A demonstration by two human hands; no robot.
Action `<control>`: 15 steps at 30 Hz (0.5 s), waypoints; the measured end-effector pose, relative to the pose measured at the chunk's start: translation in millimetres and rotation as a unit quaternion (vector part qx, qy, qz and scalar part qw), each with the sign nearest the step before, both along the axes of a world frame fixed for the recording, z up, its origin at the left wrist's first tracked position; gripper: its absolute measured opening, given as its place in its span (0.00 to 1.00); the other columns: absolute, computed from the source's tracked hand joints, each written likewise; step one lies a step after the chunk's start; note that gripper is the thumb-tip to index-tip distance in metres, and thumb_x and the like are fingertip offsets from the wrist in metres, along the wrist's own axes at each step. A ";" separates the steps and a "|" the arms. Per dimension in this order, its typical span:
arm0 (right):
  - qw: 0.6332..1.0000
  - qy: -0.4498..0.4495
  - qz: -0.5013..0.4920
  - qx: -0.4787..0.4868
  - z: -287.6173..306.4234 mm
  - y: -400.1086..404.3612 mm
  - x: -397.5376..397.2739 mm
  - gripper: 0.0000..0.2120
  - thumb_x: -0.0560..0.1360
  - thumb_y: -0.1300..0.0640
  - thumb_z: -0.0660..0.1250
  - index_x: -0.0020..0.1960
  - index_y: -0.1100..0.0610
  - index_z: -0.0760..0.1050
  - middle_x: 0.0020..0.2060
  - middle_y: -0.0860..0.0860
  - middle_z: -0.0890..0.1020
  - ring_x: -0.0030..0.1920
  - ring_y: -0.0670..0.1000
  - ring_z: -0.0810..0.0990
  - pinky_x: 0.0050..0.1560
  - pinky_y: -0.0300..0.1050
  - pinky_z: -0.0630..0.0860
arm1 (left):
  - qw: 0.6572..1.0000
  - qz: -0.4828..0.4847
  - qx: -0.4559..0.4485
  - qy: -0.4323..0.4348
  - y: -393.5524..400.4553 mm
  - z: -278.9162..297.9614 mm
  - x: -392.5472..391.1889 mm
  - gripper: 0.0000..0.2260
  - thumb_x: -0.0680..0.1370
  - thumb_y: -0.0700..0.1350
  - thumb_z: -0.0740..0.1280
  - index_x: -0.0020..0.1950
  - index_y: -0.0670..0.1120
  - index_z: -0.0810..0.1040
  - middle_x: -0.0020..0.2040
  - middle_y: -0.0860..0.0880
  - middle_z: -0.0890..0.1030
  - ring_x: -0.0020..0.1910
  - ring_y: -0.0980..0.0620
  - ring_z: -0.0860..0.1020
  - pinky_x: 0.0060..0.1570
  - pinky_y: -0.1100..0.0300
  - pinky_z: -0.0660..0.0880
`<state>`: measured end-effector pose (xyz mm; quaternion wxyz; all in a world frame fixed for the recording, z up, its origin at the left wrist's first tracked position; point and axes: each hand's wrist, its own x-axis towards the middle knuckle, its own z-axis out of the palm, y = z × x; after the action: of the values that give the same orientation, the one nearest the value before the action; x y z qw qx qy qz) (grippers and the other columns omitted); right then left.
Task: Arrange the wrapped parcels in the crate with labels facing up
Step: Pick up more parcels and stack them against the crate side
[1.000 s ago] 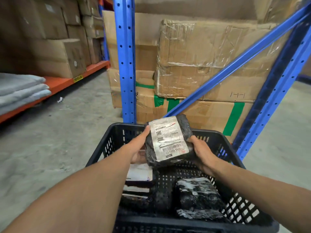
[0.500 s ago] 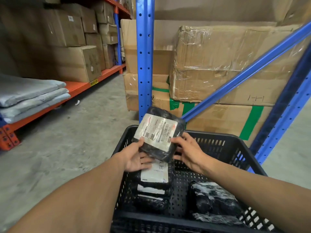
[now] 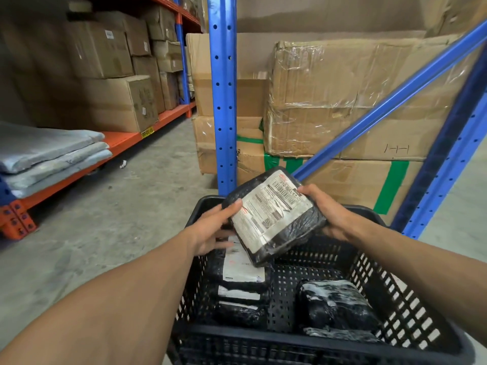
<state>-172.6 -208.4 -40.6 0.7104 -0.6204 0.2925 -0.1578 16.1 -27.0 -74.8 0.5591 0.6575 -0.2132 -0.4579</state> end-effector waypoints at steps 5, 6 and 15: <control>0.995 0.065 0.051 -0.047 0.7 -5.8 0.4 0.18 0.78 0.51 0.66 0.61 0.62 0.79 0.54 0.62 0.87 0.52 0.61 0.86 0.53 0.55 0.84 | 0.995 -0.084 0.048 -0.007 1.0 -5.5 -3.2 0.33 0.62 0.68 0.75 0.62 0.53 0.80 0.56 0.49 0.86 0.54 0.49 0.85 0.49 0.50 0.83; 0.996 0.066 0.039 -0.041 -2.5 -4.2 3.2 0.19 0.77 0.51 0.69 0.61 0.62 0.79 0.51 0.61 0.88 0.47 0.58 0.87 0.47 0.51 0.85 | 0.994 -0.093 0.060 -0.015 1.8 -8.3 -3.1 0.32 0.62 0.68 0.74 0.61 0.51 0.82 0.55 0.49 0.87 0.53 0.50 0.86 0.47 0.51 0.83; 0.983 0.159 0.067 0.057 -52.9 17.8 11.3 0.26 0.75 0.39 0.68 0.64 0.54 0.70 0.55 0.56 0.76 0.49 0.57 0.81 0.54 0.63 0.83 | 0.991 0.085 0.103 0.009 9.3 -41.6 14.7 0.25 0.74 0.61 0.69 0.63 0.45 0.78 0.54 0.46 0.84 0.48 0.47 0.83 0.36 0.52 0.83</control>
<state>-161.3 -190.6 -93.5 0.6980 -0.6143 0.3679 0.0077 30.8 -17.8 -116.4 0.5272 0.7233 -0.1033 -0.4337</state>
